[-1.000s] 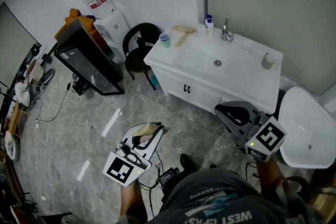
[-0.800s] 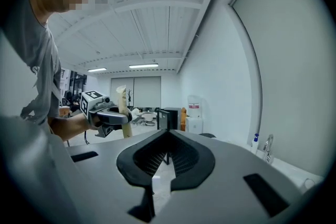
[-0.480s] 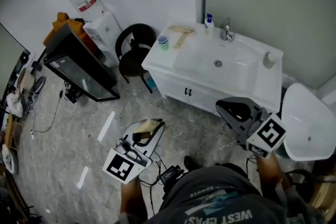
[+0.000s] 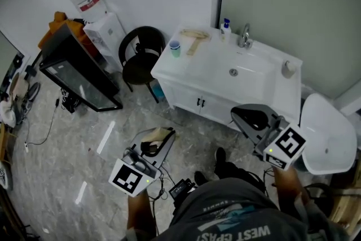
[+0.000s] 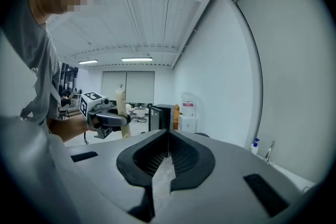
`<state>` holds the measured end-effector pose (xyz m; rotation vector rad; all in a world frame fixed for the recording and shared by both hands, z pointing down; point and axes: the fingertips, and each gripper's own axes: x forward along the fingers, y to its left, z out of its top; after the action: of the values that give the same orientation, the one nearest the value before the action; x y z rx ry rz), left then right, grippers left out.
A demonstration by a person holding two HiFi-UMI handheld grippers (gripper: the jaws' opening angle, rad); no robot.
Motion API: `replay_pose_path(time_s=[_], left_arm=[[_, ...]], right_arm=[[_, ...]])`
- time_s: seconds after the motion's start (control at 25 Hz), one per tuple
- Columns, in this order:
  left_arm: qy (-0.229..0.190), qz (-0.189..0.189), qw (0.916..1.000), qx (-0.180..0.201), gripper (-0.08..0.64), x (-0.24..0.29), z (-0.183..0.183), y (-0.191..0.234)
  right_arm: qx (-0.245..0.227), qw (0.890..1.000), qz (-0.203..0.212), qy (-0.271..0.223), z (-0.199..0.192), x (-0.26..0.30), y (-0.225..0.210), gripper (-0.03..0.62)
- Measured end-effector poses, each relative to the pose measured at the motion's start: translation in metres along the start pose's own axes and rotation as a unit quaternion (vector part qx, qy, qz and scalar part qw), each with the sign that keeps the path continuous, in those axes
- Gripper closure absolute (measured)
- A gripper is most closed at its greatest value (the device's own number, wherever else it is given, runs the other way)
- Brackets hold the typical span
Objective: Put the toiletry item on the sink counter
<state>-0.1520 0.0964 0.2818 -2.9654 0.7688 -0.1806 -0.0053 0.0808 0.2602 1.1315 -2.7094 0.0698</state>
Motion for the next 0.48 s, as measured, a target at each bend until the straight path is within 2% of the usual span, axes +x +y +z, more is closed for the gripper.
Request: replay_pose_path(time_s=[0.48], left_arm=[[0.021,0.045,0.9988,-0.003,0.537,0.015,-0.006,0.041]], right_arm=[[0.001,0.998,0.057,-0.011,0.005,0.054,-0.031,0.560]])
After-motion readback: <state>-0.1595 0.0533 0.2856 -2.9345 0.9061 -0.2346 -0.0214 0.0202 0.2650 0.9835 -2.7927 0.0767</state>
